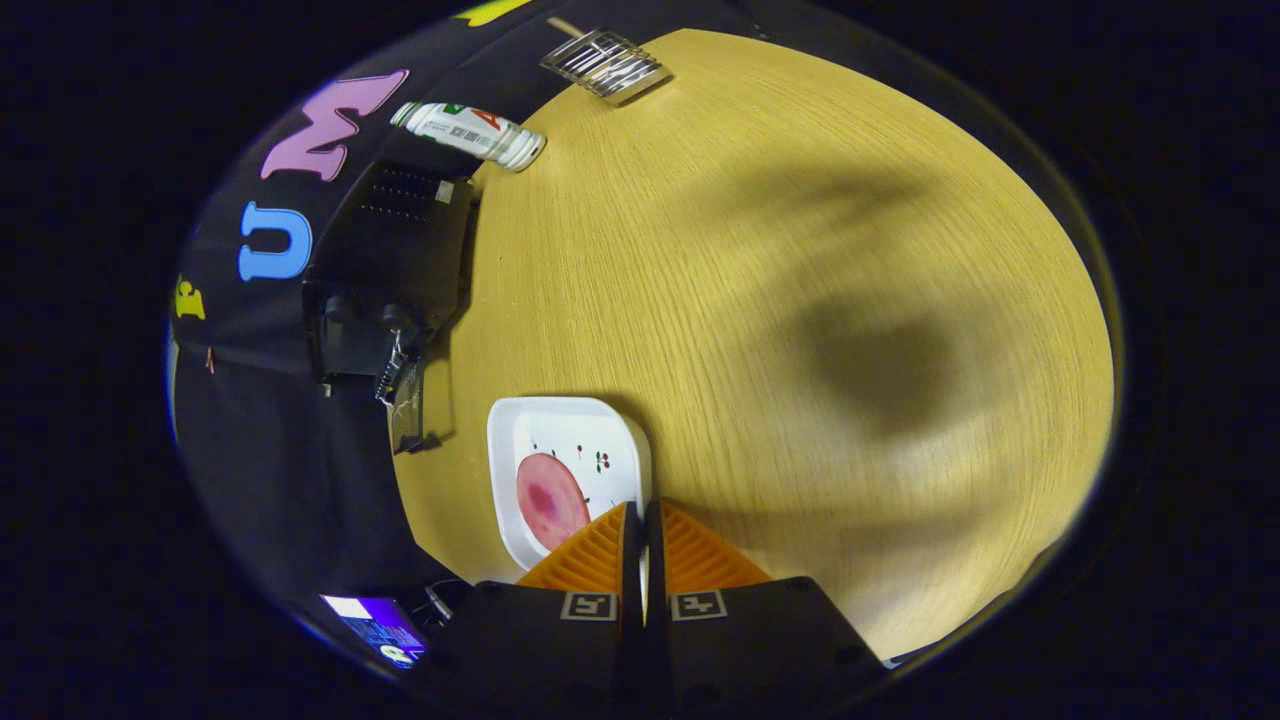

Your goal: Open the toaster oven, put the food inside, and close the toaster oven door.

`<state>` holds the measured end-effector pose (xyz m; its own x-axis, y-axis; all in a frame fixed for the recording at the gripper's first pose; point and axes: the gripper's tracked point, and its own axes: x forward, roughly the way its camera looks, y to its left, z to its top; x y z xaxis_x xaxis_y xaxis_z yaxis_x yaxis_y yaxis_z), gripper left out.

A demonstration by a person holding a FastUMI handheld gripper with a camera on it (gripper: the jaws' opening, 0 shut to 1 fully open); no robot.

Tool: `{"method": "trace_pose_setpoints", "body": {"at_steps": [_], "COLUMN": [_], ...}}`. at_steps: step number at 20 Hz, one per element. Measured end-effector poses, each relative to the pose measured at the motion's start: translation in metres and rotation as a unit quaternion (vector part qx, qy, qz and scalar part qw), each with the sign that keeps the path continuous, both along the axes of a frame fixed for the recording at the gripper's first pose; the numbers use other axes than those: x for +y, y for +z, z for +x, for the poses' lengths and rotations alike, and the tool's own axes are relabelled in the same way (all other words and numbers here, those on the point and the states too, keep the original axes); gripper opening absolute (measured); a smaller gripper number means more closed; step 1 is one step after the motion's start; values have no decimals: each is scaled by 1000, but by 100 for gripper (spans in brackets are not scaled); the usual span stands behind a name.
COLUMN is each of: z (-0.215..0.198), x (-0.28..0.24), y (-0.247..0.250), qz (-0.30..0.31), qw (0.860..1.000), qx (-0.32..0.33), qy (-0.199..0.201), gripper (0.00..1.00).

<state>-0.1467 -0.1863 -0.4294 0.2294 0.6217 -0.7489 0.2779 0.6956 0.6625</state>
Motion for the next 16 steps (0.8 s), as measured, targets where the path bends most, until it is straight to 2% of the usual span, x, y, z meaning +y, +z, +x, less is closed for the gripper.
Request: {"method": "trace_pose_setpoints", "body": {"at_steps": [5, 9, 16], "z": [0, -12, -21], "x": [4, 3, 53], "y": [12, 32, 75], "qz": [35, 39, 52], "qw": [998, 995, 985], "qx": [-10, -5, 16], "qy": [-51, -87, -167], "gripper": [5, 5, 5]}}
